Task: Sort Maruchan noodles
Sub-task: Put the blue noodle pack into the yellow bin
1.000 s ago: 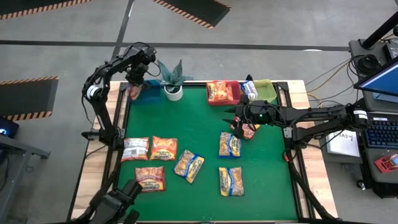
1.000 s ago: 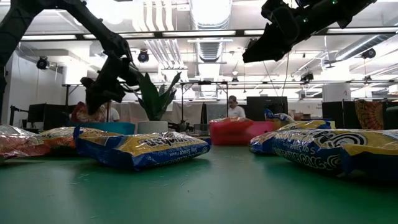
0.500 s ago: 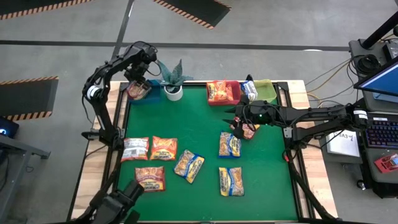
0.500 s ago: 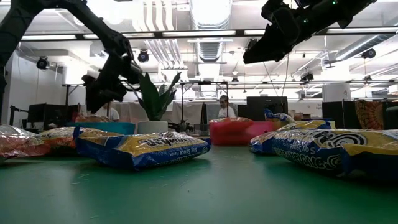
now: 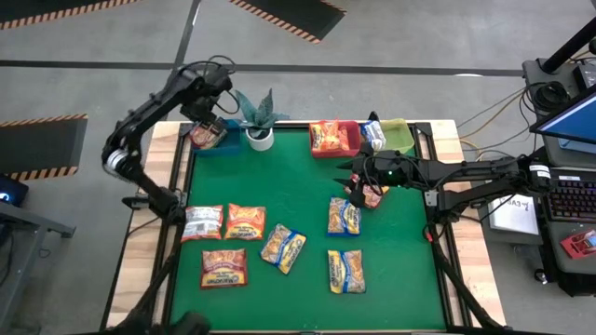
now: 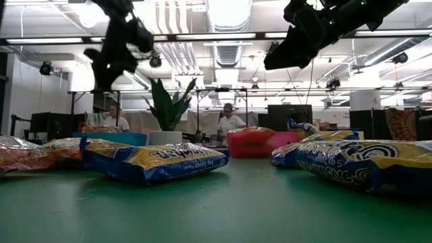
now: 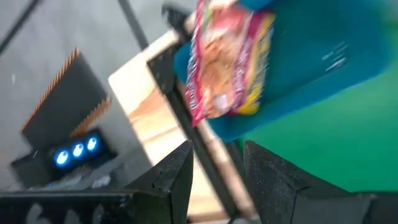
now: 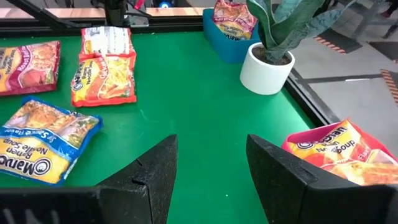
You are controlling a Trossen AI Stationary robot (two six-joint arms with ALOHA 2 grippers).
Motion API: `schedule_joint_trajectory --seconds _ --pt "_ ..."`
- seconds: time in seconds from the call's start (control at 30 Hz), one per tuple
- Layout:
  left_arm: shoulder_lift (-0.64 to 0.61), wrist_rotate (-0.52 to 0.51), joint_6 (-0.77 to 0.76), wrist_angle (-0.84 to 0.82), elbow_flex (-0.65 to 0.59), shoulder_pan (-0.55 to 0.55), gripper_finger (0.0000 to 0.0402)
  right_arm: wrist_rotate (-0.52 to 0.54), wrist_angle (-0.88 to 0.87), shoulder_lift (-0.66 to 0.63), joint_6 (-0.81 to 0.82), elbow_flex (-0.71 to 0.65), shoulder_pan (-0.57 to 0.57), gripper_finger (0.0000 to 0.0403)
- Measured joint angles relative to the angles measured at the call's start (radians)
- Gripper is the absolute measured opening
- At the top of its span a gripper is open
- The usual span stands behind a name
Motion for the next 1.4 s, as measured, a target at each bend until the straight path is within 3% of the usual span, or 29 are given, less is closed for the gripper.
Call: schedule_joint_trajectory --seconds 0.23,0.43,0.6,0.73,1.0,1.23,1.4 --pt "-0.228 0.024 -0.044 0.241 -0.125 -0.261 0.0126 0.0 -0.027 0.003 0.132 -0.002 0.0 0.0182" --pt "-0.394 0.027 -0.039 0.679 -0.377 -0.576 0.0126 -0.011 -0.08 0.058 0.31 -0.068 0.016 0.0182" --pt "-0.453 0.049 0.097 1.057 -0.594 -0.823 0.0126 -0.16 -0.18 0.11 0.49 -0.08 0.026 0.0182" --pt "-0.446 0.049 0.216 1.273 -0.708 -0.961 0.0126 -0.291 -0.254 0.113 0.662 -0.08 0.033 0.0182" --pt "-0.377 0.047 0.265 1.476 -0.789 -1.025 0.0126 -0.431 -0.481 0.101 0.896 -0.042 0.056 0.0182" --pt "-0.308 0.04 0.262 1.518 -0.792 -1.023 0.0126 -0.405 -0.578 0.102 1.028 -0.057 0.083 0.0182" --pt "-0.237 0.041 0.255 1.592 -0.792 -1.023 0.0126 -0.288 -0.575 0.104 1.133 -0.069 0.14 0.0182"
